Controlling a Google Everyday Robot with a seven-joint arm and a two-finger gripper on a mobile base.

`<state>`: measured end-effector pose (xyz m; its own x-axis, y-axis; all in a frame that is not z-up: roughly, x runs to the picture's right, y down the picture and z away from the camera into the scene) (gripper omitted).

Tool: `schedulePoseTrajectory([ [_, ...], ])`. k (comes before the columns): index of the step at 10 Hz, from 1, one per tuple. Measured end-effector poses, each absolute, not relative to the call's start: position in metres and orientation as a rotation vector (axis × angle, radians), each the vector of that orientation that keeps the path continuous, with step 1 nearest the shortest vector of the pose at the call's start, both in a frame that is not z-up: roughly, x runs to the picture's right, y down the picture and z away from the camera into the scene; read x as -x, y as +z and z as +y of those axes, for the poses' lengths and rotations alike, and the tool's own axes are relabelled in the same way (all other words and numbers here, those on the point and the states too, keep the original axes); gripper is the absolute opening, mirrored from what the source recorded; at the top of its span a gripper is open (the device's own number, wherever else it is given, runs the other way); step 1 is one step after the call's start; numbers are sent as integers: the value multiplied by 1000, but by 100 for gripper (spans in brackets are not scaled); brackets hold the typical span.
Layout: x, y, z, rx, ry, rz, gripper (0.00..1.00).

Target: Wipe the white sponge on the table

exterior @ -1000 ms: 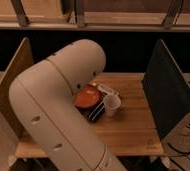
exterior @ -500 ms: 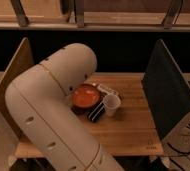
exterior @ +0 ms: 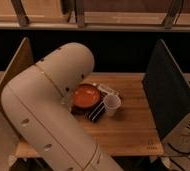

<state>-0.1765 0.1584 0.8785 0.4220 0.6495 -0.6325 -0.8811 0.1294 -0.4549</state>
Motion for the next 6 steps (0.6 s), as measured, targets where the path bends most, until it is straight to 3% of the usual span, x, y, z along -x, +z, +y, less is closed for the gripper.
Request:
schedulePoseTrajectory([
  [6, 160, 901, 128, 744, 1119, 366, 0],
])
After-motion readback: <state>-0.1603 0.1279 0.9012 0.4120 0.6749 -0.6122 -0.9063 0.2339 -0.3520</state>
